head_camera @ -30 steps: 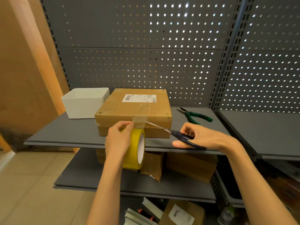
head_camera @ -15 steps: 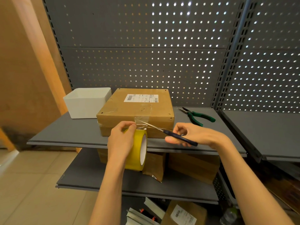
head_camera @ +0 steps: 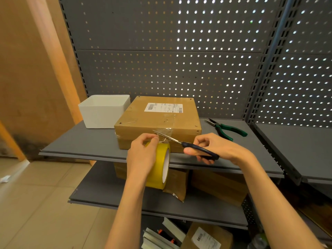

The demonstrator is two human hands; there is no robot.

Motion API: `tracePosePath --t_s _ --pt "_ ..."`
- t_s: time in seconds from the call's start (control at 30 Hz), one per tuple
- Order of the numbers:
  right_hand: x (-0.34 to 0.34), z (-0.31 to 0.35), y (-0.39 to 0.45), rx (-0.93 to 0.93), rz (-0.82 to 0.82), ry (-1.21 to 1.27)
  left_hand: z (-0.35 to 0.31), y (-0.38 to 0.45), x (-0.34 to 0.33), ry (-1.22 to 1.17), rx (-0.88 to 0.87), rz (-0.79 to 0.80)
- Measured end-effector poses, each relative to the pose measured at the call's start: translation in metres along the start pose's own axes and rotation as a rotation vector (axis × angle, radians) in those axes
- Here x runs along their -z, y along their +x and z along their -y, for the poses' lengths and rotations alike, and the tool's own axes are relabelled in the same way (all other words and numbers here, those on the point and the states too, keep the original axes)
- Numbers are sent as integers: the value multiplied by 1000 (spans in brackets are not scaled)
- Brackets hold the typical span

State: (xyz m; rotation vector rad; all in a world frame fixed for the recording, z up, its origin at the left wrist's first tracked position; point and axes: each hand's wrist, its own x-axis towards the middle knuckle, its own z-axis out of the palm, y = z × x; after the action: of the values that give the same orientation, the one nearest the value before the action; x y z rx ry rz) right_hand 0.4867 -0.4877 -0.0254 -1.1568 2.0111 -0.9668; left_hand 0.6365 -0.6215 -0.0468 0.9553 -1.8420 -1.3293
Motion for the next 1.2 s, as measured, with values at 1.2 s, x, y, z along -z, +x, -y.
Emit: tracePosePath --t_s 1.2 --pt "-6 16 -25 81 -141 -67 7 -8 2 -15 -31 -37"
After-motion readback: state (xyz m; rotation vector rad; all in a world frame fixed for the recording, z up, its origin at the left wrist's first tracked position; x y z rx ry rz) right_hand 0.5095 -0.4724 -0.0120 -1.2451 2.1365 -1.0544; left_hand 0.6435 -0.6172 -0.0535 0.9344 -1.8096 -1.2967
